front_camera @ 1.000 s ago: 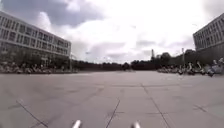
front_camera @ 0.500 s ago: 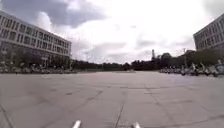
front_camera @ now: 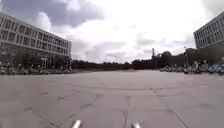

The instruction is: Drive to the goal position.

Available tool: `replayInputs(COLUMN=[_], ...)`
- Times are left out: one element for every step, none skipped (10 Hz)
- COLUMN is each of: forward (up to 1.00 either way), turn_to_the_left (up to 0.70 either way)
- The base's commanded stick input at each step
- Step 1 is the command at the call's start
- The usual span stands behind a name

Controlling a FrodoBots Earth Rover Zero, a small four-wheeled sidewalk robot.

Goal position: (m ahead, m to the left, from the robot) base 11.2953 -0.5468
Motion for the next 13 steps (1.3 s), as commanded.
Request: replayInputs(forward=[0.7,0.7,0.7,0.7,0.7,0.7,0.7,0.7,0.7,0.7,0.7,0.7,0.7], turn_to_the_left=[0.0,0.0,0.0,0.0,0.0,0.0,0.0,0.0,0.0,0.0,0.0,0.0,0.0])
